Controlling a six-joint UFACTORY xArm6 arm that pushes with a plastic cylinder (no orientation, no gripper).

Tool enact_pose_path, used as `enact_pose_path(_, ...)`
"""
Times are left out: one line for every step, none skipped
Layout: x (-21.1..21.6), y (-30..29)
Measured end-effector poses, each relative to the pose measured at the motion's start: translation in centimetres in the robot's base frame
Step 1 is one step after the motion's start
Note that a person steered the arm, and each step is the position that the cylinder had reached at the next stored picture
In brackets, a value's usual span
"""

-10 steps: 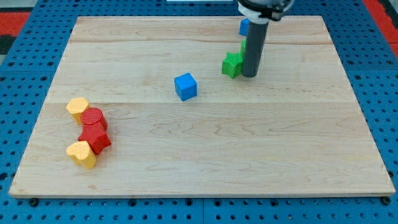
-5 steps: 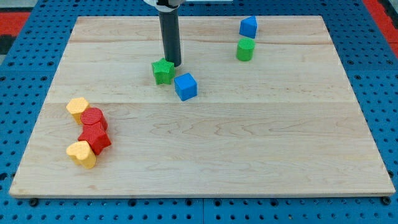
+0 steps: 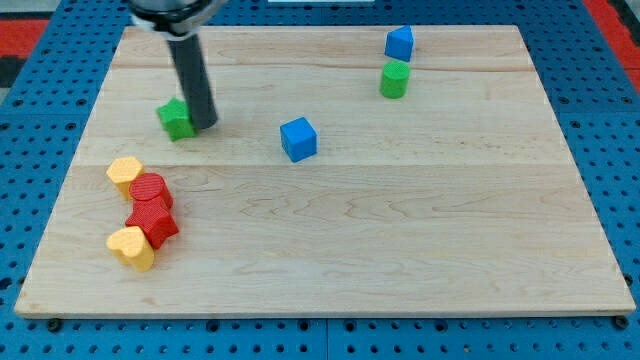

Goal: Keep green star at center left of the board

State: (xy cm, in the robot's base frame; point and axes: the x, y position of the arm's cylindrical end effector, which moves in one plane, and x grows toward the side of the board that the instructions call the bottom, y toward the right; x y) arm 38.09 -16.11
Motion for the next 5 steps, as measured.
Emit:
enact_pose_path(1.1, -1.4)
enact_pose_path(1.5, -2.0)
enact_pose_path(1.4, -2.0)
enact_pose_path(1.0, -2.8)
enact_pose_path(1.0, -4.3)
